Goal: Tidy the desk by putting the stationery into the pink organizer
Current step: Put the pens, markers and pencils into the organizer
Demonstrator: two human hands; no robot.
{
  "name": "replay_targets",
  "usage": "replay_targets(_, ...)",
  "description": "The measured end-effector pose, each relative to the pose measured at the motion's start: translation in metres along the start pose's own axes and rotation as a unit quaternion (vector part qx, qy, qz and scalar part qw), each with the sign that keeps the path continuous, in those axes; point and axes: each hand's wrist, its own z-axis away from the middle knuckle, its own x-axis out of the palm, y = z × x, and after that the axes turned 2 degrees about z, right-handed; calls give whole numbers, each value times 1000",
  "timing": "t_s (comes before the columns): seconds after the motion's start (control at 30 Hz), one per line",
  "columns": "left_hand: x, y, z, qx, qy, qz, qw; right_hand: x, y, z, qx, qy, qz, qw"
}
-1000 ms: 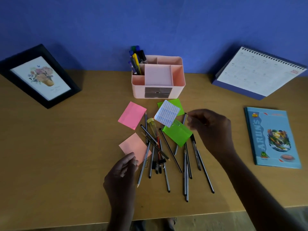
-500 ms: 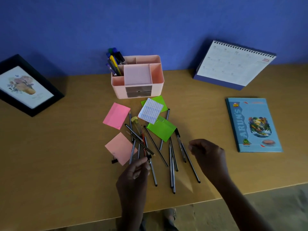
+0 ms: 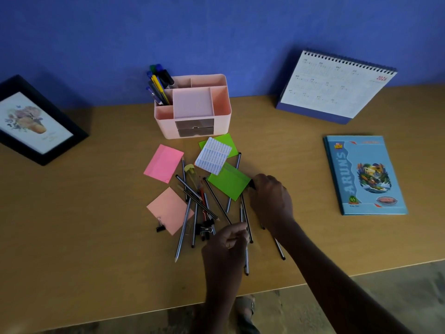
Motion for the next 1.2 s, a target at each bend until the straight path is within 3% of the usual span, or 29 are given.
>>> replay_targets(0.13,3,2,-2,-13,-1,20,1000,-1,3,-3,14,19,-38,999)
replay_targets(0.27,5,15,-8,30,16,20,999,-21,3,-4,32,32,-136,990)
replay_targets(0.4,10,30,-16,48,6,44,998,-48,-13,4,57,-4,-316,947)
replay_targets(0.5,9,39,-24,38,-5,99,994,-64,-28,9,22,-22,-375,926)
replay_targets(0.6,2,51,-33,44,-12,145,988,-76,-41,4,-19,-29,-389,921)
replay_targets(0.83,-24,59,-61,60,74,136,986,-95,-83,-36,-89,-26,-375,922)
replay_targets(1.07,-54,41,-61,-4,76,133,988,-117,-155,-109,-175,116,-388,898)
replay_targets(1.2,-66,31,-53,-28,94,147,984,-109,-199,-145,-243,187,-337,890)
